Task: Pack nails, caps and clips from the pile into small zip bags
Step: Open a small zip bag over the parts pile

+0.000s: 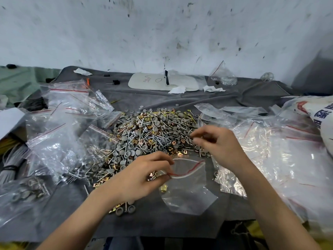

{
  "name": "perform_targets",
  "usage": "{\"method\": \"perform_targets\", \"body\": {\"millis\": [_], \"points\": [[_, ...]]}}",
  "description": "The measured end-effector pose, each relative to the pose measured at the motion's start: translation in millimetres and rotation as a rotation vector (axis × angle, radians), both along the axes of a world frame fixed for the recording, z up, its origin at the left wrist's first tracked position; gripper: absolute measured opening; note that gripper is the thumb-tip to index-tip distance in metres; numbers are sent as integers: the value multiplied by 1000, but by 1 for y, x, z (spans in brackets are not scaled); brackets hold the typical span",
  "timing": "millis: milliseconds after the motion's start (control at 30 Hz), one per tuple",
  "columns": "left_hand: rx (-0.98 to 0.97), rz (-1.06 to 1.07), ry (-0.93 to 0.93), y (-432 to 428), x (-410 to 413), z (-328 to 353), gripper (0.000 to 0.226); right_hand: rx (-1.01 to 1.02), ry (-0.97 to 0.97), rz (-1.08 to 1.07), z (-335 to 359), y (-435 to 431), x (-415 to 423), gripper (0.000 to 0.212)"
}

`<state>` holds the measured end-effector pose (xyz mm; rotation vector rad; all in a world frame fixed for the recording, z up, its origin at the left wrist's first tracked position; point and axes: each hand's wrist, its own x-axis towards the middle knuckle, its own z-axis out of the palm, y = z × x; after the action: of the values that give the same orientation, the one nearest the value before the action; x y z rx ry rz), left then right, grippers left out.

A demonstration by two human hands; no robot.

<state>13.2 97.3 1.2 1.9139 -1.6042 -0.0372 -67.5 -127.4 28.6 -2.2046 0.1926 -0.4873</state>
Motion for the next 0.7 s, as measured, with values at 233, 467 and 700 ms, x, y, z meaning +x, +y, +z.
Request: {"method": "perform_targets", "body": {"millis": [233,467,700], "points": [[-129,128,134,-6,-3,0,6,-211,411,-332,-86,-38,28,17],[-123,175,160,-12,-4,0,5,-360,351,-405,-95,-29,28,11],[-141,158,148,-10,-5,1,8,-525,343,-535,-108,-22,34,15]]}}
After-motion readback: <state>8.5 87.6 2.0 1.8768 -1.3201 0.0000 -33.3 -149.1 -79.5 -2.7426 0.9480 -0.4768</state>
